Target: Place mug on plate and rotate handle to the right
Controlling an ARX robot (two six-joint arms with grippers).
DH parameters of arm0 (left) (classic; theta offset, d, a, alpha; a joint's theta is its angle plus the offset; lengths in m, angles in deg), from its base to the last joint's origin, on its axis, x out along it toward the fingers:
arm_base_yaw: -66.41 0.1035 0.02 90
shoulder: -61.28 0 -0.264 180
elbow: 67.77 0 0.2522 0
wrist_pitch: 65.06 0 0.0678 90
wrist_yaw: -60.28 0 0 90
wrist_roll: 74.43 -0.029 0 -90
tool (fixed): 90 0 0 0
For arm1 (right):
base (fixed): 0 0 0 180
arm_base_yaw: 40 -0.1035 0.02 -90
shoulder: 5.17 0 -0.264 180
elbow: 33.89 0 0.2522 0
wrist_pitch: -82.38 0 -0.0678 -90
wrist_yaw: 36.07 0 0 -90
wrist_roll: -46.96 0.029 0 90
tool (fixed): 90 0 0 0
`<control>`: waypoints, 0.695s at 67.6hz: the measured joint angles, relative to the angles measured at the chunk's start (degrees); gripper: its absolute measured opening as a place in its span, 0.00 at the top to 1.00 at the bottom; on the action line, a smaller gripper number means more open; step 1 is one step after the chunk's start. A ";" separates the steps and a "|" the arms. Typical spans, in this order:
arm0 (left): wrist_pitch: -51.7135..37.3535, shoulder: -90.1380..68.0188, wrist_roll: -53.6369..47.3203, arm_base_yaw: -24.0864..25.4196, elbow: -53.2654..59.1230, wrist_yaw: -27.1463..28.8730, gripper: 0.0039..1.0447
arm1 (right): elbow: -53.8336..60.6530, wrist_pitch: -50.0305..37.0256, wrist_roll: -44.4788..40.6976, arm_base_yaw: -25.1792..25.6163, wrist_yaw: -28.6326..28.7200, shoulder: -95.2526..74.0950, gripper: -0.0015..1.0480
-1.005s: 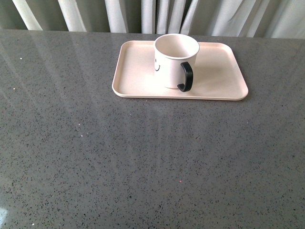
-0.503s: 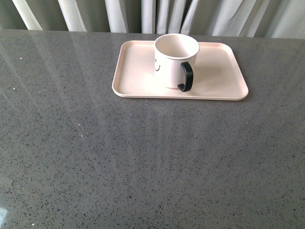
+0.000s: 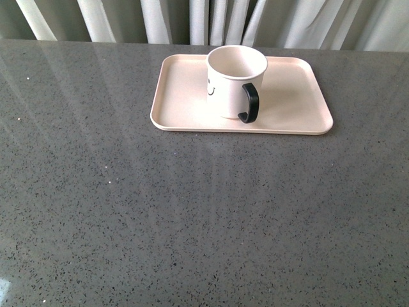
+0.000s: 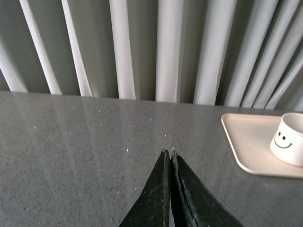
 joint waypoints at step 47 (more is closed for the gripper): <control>1.27 2.19 -0.02 0.04 0.00 -0.04 0.13 | -10.71 17.46 -7.19 7.72 16.94 -19.85 0.09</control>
